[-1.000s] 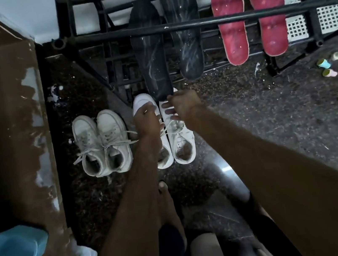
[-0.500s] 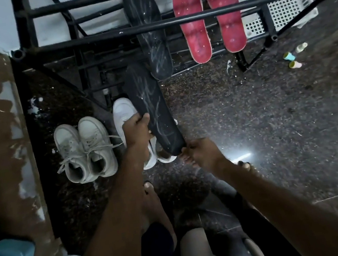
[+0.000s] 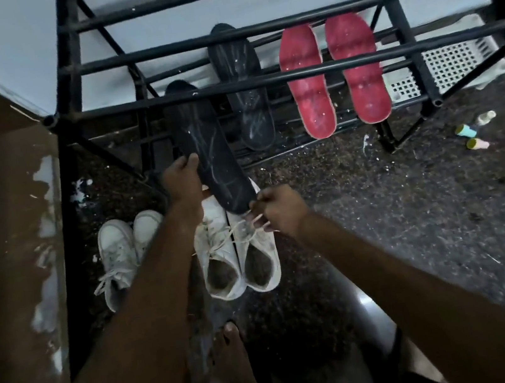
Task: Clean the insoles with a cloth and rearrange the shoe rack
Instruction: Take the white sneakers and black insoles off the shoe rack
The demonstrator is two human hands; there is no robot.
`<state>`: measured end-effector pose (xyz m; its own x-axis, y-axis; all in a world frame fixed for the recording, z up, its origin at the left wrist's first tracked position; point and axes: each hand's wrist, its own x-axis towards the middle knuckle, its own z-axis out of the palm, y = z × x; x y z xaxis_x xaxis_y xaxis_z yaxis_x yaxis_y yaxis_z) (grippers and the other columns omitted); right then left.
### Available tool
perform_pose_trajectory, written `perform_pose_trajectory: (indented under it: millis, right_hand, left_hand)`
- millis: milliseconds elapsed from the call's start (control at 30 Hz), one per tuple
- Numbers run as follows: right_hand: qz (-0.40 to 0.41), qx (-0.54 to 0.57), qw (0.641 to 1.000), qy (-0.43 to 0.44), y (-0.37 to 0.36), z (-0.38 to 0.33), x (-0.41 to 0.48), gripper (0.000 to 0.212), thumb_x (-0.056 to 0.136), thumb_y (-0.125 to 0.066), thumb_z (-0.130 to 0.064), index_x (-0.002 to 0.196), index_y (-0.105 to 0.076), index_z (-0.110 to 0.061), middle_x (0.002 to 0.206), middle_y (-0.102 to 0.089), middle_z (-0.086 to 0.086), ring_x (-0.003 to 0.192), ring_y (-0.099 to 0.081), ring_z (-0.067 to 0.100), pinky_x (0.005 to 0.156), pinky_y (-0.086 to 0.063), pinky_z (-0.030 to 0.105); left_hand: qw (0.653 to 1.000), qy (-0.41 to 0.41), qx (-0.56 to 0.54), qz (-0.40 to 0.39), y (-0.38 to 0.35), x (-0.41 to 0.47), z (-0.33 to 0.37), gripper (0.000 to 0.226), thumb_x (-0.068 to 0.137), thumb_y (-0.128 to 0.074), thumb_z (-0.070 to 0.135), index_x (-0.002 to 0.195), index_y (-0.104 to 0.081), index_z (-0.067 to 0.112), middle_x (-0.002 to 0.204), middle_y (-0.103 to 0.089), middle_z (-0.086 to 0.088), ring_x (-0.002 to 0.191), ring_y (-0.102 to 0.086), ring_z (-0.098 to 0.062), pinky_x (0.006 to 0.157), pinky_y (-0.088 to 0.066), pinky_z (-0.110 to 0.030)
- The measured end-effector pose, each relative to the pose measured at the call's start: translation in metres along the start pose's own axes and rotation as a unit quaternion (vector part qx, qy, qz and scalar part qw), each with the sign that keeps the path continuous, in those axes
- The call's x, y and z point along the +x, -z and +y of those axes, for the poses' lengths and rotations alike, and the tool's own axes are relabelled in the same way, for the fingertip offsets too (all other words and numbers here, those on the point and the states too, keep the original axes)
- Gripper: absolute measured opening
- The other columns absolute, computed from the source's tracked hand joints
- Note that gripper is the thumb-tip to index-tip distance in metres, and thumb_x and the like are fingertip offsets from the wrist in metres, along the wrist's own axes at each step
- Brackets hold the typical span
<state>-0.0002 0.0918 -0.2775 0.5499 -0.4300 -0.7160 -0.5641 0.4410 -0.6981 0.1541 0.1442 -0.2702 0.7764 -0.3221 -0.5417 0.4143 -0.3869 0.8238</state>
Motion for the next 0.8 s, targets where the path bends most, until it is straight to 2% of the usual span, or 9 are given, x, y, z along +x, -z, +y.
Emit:
perform_pose_trajectory:
  millis: [67, 133, 233, 300, 367, 433, 500, 633, 800]
  right_hand:
    - [-0.010, 0.007, 1.000, 0.006, -0.007, -0.007, 0.013, 0.029, 0.097, -0.045, 0.004, 0.071, -0.051, -0.008, 0.070, -0.060, 0.013, 0.040, -0.052, 0.011, 0.035, -0.036, 0.014]
    - [-0.027, -0.033, 0.999, 0.020, -0.012, -0.009, 0.027, 0.029, 0.097, -0.051, -0.004, 0.070, -0.053, -0.010, 0.070, -0.062, 0.010, 0.047, -0.051, 0.014, 0.037, -0.038, 0.016]
    - [-0.085, -0.075, 0.993, 0.017, -0.017, -0.022, 0.048, 0.025, 0.098, -0.055, -0.019, 0.076, -0.056, -0.008, 0.073, -0.063, 0.007, 0.050, -0.051, 0.013, 0.042, -0.042, 0.021]
    - [-0.111, -0.105, 0.988, 0.019, -0.016, -0.035, 0.058, 0.028, 0.097, -0.057, -0.031, 0.090, -0.062, -0.004, 0.079, -0.066, 0.007, 0.054, -0.056, 0.014, 0.047, -0.049, 0.024]
    - [-0.122, -0.111, 0.986, 0.028, -0.013, -0.044, 0.070, 0.034, 0.097, -0.057, -0.034, 0.101, -0.064, -0.001, 0.083, -0.069, 0.009, 0.059, -0.061, 0.015, 0.050, -0.054, 0.024]
    - [-0.134, -0.116, 0.984, 0.028, -0.015, -0.051, 0.078, 0.027, 0.098, -0.056, -0.029, 0.092, -0.063, -0.003, 0.077, -0.071, 0.009, 0.057, -0.062, 0.014, 0.051, -0.055, 0.024]
    - [-0.130, -0.117, 0.984, 0.018, -0.018, -0.052, 0.083, 0.028, 0.099, -0.055, -0.025, 0.079, -0.060, -0.007, 0.077, -0.073, 0.013, 0.055, -0.058, 0.015, 0.051, -0.053, 0.025]
    - [-0.112, -0.123, 0.983, 0.077, -0.021, -0.046, 0.072, 0.029, 0.099, -0.053, -0.019, 0.073, -0.057, -0.006, 0.074, -0.068, 0.013, 0.054, -0.055, 0.018, 0.044, -0.050, 0.023]
    - [-0.082, -0.150, 0.974, 0.149, -0.026, -0.033, 0.044, 0.025, 0.098, -0.055, -0.012, 0.075, -0.059, -0.001, 0.072, -0.067, 0.016, 0.043, -0.058, 0.016, 0.043, -0.053, 0.025]
  left_hand:
    - [0.995, -0.018, 0.099, -0.023, 0.009, 0.016, 0.006, 0.031, 0.102, -0.050, 0.025, 0.073, -0.058, 0.018, 0.068, -0.057, -0.004, 0.056, -0.057, -0.017, 0.065, -0.058, -0.042]
    - [0.979, -0.028, 0.195, -0.053, 0.018, 0.030, 0.016, 0.037, 0.103, -0.048, 0.033, 0.075, -0.060, 0.012, 0.065, -0.056, -0.008, 0.050, -0.056, -0.020, 0.053, -0.057, -0.038]
    - [0.954, -0.003, 0.277, -0.112, 0.027, 0.051, 0.039, 0.042, 0.101, -0.049, 0.040, 0.092, -0.063, 0.001, 0.082, -0.066, -0.017, 0.056, -0.063, -0.029, 0.043, -0.051, -0.030]
    - [0.939, 0.014, 0.319, -0.125, 0.032, 0.064, 0.054, 0.037, 0.100, -0.053, 0.035, 0.091, -0.060, 0.000, 0.087, -0.066, -0.018, 0.051, -0.067, -0.027, 0.041, -0.052, -0.030]
    - [0.934, 0.033, 0.324, -0.149, 0.033, 0.073, 0.064, 0.031, 0.100, -0.055, 0.029, 0.101, -0.058, -0.002, 0.092, -0.063, -0.016, 0.048, -0.068, -0.023, 0.040, -0.052, -0.028]
    - [0.927, 0.029, 0.332, -0.174, 0.035, 0.079, 0.070, 0.025, 0.099, -0.057, 0.021, 0.110, -0.055, -0.002, 0.095, -0.060, -0.014, 0.057, -0.068, -0.024, 0.042, -0.054, -0.028]
    - [0.920, 0.014, 0.349, -0.178, 0.034, 0.079, 0.072, 0.015, 0.098, -0.057, 0.013, 0.106, -0.052, 0.001, 0.092, -0.057, -0.013, 0.063, -0.068, -0.024, 0.043, -0.055, -0.028]
    - [0.924, -0.014, 0.347, -0.163, 0.037, 0.074, 0.065, 0.016, 0.099, -0.054, 0.003, 0.084, -0.048, 0.003, 0.081, -0.057, -0.014, 0.045, -0.067, -0.018, 0.043, -0.056, -0.029]
    - [0.949, -0.052, 0.283, -0.126, 0.048, 0.037, 0.053, 0.005, 0.100, -0.048, -0.001, 0.096, -0.046, 0.001, 0.086, -0.059, -0.011, 0.041, -0.065, -0.018, 0.042, -0.057, -0.032]
